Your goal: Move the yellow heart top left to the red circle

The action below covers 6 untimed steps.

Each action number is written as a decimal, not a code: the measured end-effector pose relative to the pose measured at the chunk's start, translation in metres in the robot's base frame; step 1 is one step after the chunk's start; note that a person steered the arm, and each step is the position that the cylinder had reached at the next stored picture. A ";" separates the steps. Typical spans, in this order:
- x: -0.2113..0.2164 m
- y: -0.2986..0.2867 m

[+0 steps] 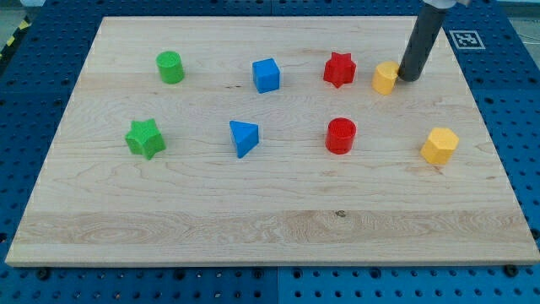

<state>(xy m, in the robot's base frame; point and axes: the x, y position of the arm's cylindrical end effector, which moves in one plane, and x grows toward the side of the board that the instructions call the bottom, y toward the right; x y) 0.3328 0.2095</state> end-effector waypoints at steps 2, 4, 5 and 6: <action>0.028 -0.049; 0.059 -0.069; 0.059 -0.065; 0.082 -0.099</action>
